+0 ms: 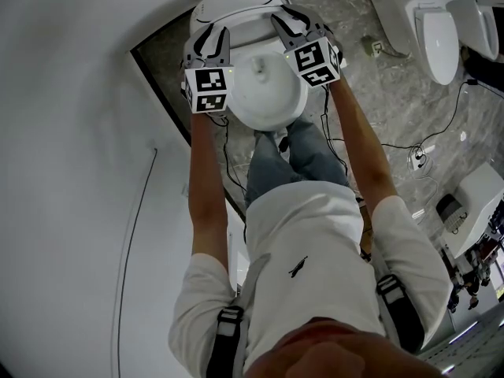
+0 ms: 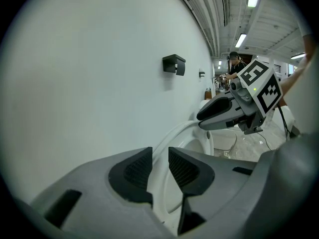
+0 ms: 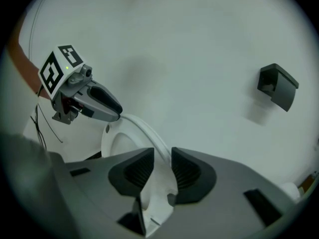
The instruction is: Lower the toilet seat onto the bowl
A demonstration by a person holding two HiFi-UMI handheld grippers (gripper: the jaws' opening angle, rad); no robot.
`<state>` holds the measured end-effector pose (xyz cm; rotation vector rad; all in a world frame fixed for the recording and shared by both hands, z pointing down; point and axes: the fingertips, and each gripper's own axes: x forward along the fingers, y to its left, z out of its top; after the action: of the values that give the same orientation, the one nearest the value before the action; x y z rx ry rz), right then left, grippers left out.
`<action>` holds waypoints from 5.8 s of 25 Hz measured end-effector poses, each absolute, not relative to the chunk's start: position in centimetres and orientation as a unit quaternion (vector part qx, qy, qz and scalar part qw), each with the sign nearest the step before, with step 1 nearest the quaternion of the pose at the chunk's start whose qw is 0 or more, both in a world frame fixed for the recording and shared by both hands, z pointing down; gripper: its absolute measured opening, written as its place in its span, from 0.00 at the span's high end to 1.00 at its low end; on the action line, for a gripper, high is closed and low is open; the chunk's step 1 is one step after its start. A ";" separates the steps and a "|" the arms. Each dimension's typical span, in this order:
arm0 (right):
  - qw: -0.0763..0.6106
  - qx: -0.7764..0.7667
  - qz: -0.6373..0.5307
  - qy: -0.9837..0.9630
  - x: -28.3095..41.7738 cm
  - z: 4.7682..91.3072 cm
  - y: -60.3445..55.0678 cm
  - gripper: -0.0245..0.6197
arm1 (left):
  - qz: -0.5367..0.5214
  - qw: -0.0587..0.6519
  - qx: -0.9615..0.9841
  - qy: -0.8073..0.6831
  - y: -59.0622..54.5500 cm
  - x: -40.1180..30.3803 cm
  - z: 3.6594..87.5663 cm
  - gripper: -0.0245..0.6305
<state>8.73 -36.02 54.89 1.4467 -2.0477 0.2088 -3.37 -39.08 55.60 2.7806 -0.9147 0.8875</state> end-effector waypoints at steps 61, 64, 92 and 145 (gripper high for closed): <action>0.276 0.599 0.096 -0.746 6.6 54.8 -24.4 0.82 | 0.308 0.048 0.917 -0.248 -28.0 -5.9 55.6 0.79; 0.277 0.599 0.097 -0.745 6.6 54.9 -23.7 0.82 | 0.308 0.050 0.917 -0.248 -27.2 -6.0 55.8 0.79; 0.274 0.581 0.113 -0.758 5.5 56.2 -18.0 0.80 | 0.329 0.061 0.911 -0.242 -21.1 -7.0 56.9 0.79; 0.315 0.519 0.138 -0.782 2.3 62.3 -6.5 0.79 | 0.359 0.068 0.906 -0.214 -9.1 -10.2 63.0 0.77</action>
<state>2.33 -6.49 62.33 1.3682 -2.0617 0.3623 -10.18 -9.14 63.02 2.7284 -0.6457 1.0821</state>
